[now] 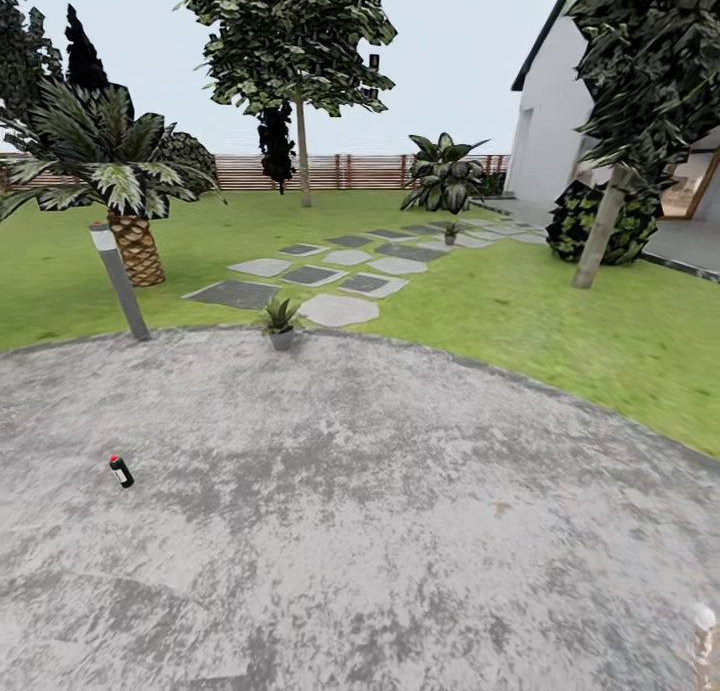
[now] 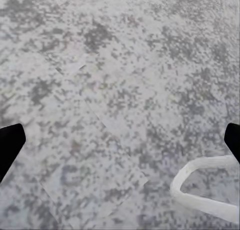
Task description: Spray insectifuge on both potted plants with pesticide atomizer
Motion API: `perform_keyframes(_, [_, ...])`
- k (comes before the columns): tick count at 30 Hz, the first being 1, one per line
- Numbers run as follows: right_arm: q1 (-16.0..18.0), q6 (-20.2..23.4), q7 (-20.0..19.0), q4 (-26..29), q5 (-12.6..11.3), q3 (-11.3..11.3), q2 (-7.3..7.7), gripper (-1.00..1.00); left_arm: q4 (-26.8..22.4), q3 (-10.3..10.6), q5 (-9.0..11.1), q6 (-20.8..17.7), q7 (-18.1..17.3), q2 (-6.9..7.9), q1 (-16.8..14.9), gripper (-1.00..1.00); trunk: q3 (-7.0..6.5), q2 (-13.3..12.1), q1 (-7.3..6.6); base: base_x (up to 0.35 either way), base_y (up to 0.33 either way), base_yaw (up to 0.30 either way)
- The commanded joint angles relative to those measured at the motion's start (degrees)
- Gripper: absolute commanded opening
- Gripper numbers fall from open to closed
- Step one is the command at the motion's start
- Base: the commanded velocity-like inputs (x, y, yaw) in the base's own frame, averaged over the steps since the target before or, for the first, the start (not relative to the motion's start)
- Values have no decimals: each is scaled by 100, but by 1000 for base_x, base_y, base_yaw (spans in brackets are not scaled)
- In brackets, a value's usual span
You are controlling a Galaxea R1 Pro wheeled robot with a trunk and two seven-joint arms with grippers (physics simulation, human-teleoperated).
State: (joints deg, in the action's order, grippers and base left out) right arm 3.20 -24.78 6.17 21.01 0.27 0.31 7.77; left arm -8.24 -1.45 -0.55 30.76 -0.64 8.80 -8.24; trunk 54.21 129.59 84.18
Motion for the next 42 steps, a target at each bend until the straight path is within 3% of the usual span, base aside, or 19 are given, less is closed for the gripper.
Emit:
perform_keyframes(1, [2, -16, 20, -1, 5, 4, 1, 100, 7, -13, -6, 17, -7, -1, -7, 100, 5, 2, 2, 337, 112, 271])
perform_keyframes(18, [-1, -9, 13, -1, 8, 12, 3, 100, -65, -13, -23, -45, -88, -20, -59, 100, 5, 2, 2, 337, 107, 276])
perform_keyframes(27, [1, -9, 7, -1, 8, 13, 1, 100, -39, 29, -101, -68, -904, 37, -71, 100, 5, 2, 2, 337, 93, 275])
perform_keyframes(34, [-1, -9, 7, -1, 8, 13, -2, 100, -20, 7, -92, -69, -968, 116, -28, 100, 5, 2, 2, 337, 90, 242])
perform_keyframes(42, [-2, -17, 23, 0, 0, 5, 5, 100, -3, -78, -36, -47, -884, 207, -5, 100, 5, 2, 2, 337, 47, 28])
